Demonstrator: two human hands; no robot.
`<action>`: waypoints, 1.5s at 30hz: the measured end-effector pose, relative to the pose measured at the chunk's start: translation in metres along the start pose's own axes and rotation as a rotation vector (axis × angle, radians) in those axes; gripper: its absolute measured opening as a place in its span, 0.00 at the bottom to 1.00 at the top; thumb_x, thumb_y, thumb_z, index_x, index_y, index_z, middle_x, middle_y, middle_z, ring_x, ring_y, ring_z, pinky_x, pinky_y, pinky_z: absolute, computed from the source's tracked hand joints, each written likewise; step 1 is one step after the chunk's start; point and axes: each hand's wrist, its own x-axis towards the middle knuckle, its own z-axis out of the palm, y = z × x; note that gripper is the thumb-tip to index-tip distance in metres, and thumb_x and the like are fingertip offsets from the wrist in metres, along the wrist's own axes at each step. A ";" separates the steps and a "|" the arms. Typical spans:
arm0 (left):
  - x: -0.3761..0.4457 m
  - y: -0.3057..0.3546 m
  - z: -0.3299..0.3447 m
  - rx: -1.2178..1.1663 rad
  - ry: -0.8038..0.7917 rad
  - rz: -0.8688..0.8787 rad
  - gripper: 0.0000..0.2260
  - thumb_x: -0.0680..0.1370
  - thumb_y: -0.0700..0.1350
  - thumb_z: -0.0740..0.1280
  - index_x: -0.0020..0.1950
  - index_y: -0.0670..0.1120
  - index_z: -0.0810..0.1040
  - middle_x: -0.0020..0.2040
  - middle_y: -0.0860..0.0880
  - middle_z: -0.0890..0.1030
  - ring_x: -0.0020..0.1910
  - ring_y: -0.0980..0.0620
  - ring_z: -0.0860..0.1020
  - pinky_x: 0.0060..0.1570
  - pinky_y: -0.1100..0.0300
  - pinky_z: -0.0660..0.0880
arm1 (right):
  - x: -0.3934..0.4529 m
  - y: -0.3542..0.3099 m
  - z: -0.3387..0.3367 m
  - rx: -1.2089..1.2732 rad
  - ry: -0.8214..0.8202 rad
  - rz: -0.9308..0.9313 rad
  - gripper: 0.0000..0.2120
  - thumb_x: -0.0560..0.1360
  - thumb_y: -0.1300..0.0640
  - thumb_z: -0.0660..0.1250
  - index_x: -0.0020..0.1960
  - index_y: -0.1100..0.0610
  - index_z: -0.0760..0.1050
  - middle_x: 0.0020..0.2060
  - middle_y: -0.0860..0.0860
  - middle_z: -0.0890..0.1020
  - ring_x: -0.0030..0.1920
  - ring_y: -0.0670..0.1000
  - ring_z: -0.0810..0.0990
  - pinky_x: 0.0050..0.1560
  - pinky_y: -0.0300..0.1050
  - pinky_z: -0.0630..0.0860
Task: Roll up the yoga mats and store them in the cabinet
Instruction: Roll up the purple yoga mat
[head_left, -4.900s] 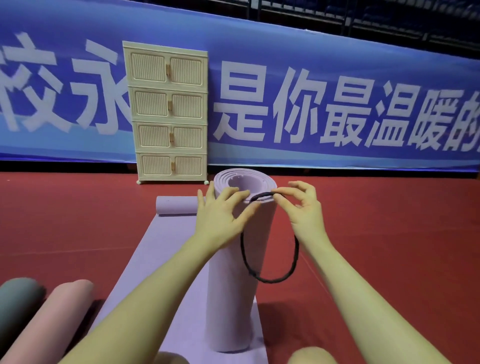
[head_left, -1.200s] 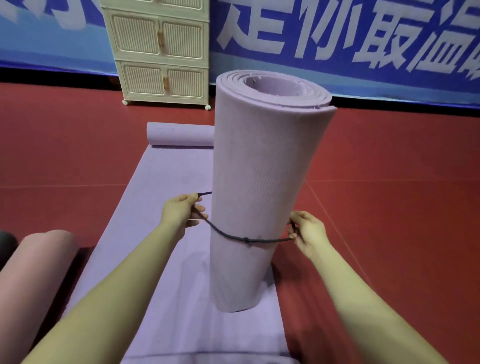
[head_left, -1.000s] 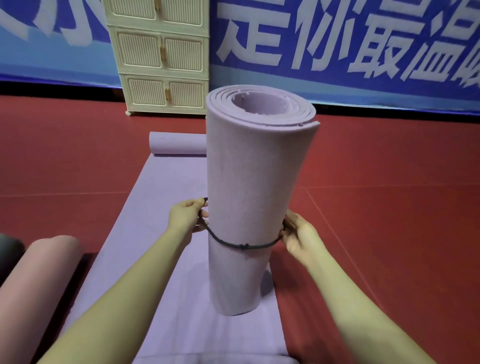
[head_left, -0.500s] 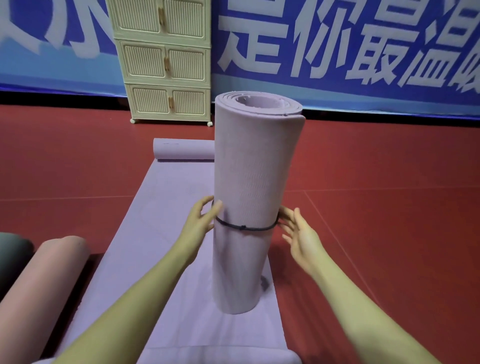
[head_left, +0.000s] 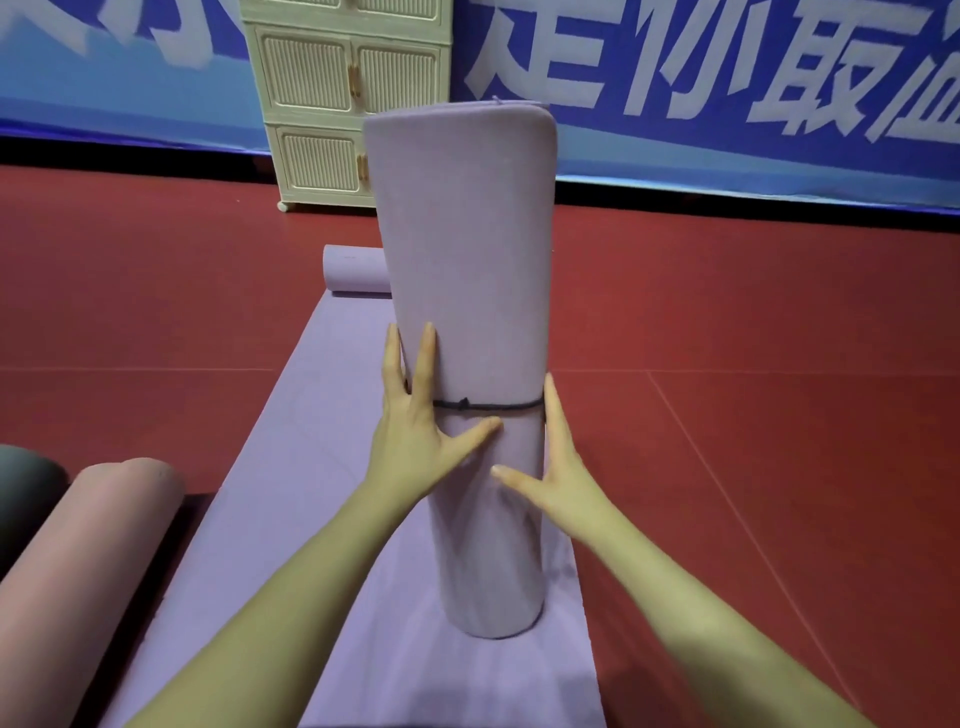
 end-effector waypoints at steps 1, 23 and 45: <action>0.005 -0.005 -0.001 -0.044 0.013 -0.018 0.48 0.62 0.68 0.68 0.70 0.73 0.36 0.76 0.59 0.39 0.75 0.52 0.59 0.53 0.53 0.75 | 0.004 0.003 0.005 -0.063 -0.005 0.005 0.51 0.66 0.37 0.70 0.70 0.29 0.34 0.74 0.34 0.46 0.73 0.36 0.51 0.73 0.52 0.59; 0.022 -0.050 -0.005 -0.062 0.150 -0.210 0.48 0.67 0.63 0.73 0.70 0.73 0.37 0.77 0.53 0.38 0.72 0.50 0.65 0.56 0.59 0.71 | 0.063 0.002 0.054 -0.526 0.148 -0.068 0.55 0.64 0.43 0.76 0.74 0.39 0.38 0.74 0.45 0.58 0.69 0.50 0.61 0.62 0.47 0.67; -0.137 -0.153 0.038 0.361 -0.052 -0.705 0.27 0.78 0.62 0.52 0.77 0.61 0.50 0.77 0.35 0.46 0.69 0.33 0.63 0.66 0.43 0.64 | 0.033 0.070 0.147 -0.788 -0.491 -0.253 0.38 0.68 0.48 0.73 0.74 0.52 0.63 0.71 0.56 0.67 0.66 0.58 0.69 0.64 0.51 0.65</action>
